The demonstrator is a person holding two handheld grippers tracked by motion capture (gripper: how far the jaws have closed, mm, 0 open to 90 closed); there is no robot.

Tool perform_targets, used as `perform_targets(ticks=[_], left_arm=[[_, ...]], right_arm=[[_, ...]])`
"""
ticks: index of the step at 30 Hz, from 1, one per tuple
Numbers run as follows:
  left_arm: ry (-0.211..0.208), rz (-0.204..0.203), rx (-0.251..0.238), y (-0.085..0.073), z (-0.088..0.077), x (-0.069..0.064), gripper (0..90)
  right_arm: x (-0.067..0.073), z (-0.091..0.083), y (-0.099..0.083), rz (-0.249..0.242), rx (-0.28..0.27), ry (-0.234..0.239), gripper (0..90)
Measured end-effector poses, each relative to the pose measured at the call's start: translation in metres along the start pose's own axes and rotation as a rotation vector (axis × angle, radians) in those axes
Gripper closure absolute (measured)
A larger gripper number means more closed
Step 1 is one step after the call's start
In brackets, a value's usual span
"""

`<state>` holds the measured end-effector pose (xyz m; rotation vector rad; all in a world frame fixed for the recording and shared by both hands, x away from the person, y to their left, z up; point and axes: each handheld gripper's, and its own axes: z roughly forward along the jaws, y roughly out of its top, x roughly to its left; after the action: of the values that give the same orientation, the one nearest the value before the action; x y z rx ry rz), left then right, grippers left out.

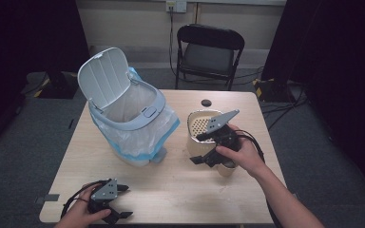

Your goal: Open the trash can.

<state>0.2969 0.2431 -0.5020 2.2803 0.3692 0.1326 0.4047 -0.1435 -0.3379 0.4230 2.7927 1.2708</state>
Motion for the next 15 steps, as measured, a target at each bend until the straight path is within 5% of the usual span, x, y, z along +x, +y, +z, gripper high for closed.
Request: perform_targets(ticks=[15], left_arm=[[0.000, 0.000, 0.000, 0.000, 0.000, 0.000, 12.0]], right_arm=[[-0.002, -0.019, -0.030, 0.033, -0.012, -0.036, 14.3]])
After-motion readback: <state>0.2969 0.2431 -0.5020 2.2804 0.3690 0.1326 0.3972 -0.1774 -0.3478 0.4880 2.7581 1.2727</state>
